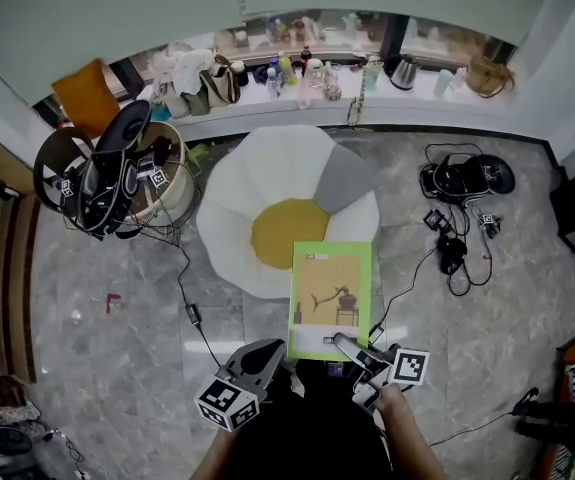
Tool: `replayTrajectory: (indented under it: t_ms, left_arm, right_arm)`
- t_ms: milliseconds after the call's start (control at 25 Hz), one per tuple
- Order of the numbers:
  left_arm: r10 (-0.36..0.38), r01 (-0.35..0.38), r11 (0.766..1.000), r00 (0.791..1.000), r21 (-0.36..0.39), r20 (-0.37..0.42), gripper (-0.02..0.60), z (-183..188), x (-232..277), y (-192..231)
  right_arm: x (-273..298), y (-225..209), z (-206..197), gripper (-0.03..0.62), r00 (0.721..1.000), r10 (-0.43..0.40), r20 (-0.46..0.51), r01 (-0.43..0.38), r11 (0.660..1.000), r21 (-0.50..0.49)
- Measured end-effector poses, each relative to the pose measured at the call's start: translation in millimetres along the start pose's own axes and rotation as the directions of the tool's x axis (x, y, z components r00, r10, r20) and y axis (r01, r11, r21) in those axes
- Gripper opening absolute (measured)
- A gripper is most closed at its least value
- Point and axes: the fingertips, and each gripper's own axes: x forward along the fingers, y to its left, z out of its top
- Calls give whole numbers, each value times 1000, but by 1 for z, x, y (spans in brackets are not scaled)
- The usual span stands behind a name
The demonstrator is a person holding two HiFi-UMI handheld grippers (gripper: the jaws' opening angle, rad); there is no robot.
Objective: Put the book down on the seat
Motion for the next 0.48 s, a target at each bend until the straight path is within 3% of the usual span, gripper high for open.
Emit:
replayTrajectory:
  t_ms: [480]
  left_arm:
    - [31, -31, 999, 999, -22, -10, 13, 15, 10, 43]
  right_arm:
    - [39, -12, 11, 147, 999, -26, -40, 28, 999, 46]
